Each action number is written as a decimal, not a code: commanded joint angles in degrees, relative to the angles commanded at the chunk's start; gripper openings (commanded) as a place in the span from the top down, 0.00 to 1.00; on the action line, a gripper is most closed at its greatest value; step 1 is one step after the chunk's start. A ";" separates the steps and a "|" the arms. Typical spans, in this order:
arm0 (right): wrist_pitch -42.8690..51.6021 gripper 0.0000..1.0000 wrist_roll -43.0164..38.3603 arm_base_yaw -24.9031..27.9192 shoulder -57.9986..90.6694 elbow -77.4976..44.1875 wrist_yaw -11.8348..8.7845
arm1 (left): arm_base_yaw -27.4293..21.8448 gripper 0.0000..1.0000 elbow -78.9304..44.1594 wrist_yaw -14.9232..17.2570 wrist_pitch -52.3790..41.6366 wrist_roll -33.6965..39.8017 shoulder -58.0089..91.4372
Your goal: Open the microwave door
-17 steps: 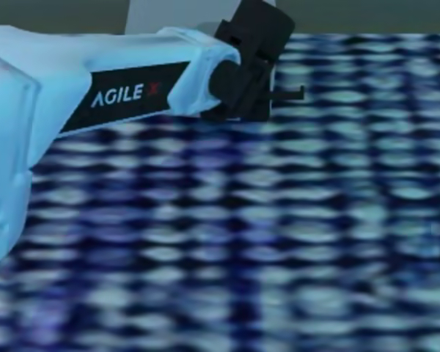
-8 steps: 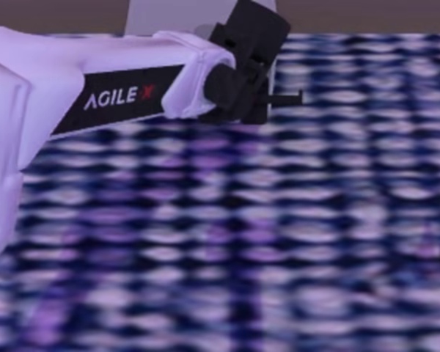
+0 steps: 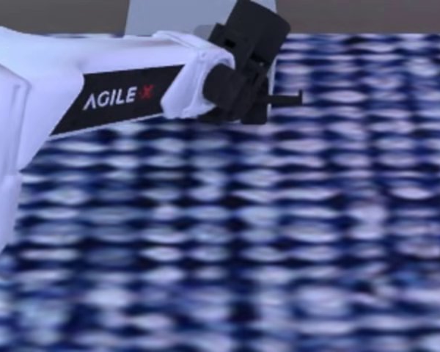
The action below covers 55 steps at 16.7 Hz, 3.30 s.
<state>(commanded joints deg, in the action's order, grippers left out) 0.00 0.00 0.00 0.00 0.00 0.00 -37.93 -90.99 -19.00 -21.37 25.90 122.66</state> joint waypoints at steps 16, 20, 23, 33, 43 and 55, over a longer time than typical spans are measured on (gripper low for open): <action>0.00 0.00 0.00 0.00 0.00 0.00 0.00 | 0.00 1.00 0.00 0.00 0.00 0.00 0.00; 0.00 0.00 0.00 0.00 0.00 0.00 0.00 | -0.16 1.00 0.93 0.75 0.67 -0.67 -0.61; 0.00 0.00 0.00 0.00 0.00 0.00 0.00 | 0.24 1.00 2.46 1.34 1.60 -1.86 -1.54; 0.00 0.00 0.00 0.00 0.00 0.00 0.00 | 0.26 1.00 2.58 1.37 1.61 -1.93 -1.56; 0.00 0.00 0.00 0.00 0.00 0.00 0.00 | 0.26 1.00 2.58 1.37 1.61 -1.93 -1.56; 0.00 0.00 0.00 0.00 0.00 0.00 0.00 | 0.57 1.00 5.07 2.80 3.14 -3.88 -3.10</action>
<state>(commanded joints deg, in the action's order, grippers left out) 0.00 0.00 0.00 0.00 0.00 0.00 -37.36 -85.93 -16.20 -18.23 22.02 119.56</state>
